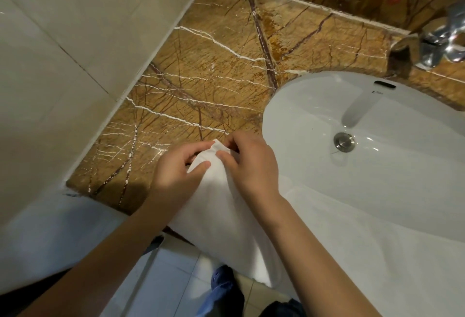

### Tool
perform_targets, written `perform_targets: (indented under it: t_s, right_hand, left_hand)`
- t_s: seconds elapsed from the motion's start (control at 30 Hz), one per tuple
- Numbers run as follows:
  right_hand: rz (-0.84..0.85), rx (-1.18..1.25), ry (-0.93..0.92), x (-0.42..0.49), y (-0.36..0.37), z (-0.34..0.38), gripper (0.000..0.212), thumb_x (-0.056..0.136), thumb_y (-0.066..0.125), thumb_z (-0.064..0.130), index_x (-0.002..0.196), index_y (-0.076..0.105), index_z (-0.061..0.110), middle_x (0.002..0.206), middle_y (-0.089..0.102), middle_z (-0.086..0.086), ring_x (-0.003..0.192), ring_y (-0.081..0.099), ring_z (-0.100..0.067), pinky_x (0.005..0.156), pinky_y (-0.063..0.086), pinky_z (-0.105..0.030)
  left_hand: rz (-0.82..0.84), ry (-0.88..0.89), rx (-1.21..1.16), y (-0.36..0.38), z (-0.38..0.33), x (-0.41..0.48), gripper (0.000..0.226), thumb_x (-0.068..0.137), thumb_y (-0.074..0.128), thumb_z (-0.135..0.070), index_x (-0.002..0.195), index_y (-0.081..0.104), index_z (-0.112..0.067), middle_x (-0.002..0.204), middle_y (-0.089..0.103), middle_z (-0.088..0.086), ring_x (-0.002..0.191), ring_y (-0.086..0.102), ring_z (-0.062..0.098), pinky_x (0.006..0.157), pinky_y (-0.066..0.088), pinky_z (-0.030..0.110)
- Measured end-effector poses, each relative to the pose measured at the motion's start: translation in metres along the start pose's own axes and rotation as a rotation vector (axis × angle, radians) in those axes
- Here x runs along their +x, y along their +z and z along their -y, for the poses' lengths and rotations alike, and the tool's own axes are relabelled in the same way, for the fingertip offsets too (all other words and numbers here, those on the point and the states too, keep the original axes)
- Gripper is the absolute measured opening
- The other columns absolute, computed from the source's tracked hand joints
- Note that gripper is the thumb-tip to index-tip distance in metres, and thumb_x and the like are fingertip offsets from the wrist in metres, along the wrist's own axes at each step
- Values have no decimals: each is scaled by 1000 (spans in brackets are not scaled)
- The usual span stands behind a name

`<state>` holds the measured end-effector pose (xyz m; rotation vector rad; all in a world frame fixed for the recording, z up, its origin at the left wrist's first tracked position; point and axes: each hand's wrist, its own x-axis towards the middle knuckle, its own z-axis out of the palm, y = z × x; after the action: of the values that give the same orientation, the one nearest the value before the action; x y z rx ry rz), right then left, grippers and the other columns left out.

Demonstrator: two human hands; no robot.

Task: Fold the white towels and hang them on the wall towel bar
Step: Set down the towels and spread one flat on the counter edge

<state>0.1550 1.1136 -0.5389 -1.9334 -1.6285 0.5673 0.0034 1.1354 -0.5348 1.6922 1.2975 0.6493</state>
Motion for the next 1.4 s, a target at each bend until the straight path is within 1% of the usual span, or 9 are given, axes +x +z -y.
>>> perform_targets:
  t_s: [0.07,0.13,0.3,0.47,0.6,0.9,1.03,1.3,1.4]
  right_hand:
    - [-90,-104,-22,-5,1,4,16,81,63,29,95,60,21,94,60,1,90,53,-24,71,40,-36]
    - [-226,-141,-18,-22,-2,11,23,81,62,21,104,63,19,102,61,0,95,54,-23,76,40,-35]
    - [-366,-143,155,-102,-1,-4,40,84,49,13,122,59,9,122,60,-11,115,51,-28,98,40,-42]
    - [-158,-366,248,-123,7,-15,58,93,33,37,144,36,11,150,39,-10,140,27,-25,112,17,-44]
    - [-105,-420,333,-129,3,-17,68,96,21,52,149,29,11,155,29,-13,143,23,-28,112,14,-48]
    - [-139,-439,346,-149,-27,-45,59,93,32,42,142,43,12,145,46,-14,133,43,-34,110,23,-47]
    - [-184,-444,397,-166,-51,-64,59,93,30,42,140,45,10,144,46,-15,135,36,-32,110,18,-47]
    - [-125,-460,544,-205,-83,-108,61,92,28,46,139,49,13,143,48,-13,133,43,-32,111,18,-45]
    - [-67,-400,494,-210,-93,-116,60,92,28,43,140,47,14,146,45,-10,137,39,-30,113,14,-39]
  left_hand:
    - [-161,165,411,10,-3,-9,41,78,53,-10,117,65,-19,118,62,4,109,55,20,91,47,41]
    - [-219,236,556,21,-12,-19,38,85,45,-6,117,65,-15,123,60,8,113,55,28,90,48,45]
    - [108,473,692,38,2,-33,44,97,31,-20,136,49,-12,144,46,7,134,42,24,108,35,44]
    - [216,428,885,41,7,-35,54,101,18,-40,147,32,-17,156,27,2,143,25,19,116,21,41]
    - [182,415,892,39,7,-35,54,100,21,-44,147,33,-20,156,26,1,144,25,19,115,23,43]
    - [49,495,884,39,5,-39,48,99,37,-30,144,38,-14,152,32,6,142,28,20,115,25,46]
    - [90,490,893,42,3,-48,47,100,32,-32,143,40,-14,151,35,6,140,32,20,112,31,48]
    - [263,267,974,33,2,-45,56,95,20,-42,150,10,-40,158,8,-12,146,4,6,118,-2,34]
    - [264,275,1015,36,-6,-48,55,96,22,-38,151,19,-30,158,16,-5,145,10,10,118,0,35]
